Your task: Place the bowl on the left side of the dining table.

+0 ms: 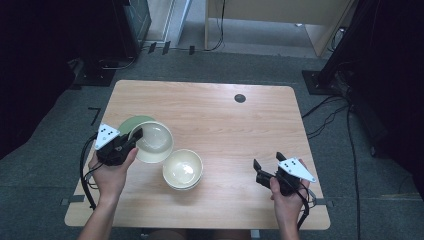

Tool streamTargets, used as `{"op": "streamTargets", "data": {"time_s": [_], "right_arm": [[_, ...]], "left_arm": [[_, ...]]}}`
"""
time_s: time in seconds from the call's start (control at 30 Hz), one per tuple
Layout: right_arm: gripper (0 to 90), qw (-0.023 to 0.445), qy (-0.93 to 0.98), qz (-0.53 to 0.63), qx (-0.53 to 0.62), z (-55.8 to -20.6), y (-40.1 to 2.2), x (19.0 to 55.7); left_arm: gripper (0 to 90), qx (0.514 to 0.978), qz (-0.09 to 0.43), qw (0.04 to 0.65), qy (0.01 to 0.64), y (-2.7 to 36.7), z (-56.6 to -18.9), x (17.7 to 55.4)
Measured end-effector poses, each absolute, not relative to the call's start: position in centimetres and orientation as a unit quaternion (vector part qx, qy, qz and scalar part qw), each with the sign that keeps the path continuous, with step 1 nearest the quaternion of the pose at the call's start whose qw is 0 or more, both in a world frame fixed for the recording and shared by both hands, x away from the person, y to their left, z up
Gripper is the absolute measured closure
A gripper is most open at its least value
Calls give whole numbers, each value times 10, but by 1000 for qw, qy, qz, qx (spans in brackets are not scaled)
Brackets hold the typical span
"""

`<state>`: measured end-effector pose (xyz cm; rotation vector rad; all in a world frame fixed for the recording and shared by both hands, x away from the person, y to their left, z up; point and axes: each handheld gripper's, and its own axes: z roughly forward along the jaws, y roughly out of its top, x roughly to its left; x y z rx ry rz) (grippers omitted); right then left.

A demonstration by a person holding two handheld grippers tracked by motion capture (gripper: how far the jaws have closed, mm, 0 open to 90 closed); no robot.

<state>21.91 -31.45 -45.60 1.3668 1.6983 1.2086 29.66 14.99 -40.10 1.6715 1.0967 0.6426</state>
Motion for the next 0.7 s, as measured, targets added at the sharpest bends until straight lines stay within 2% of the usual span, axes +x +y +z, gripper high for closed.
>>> {"op": "streamTargets", "data": {"time_s": [0.7], "right_arm": [[158, 315, 626, 415, 580, -490, -374, 210]], "left_arm": [[836, 666, 272, 497, 485, 180, -399, 312]]}}
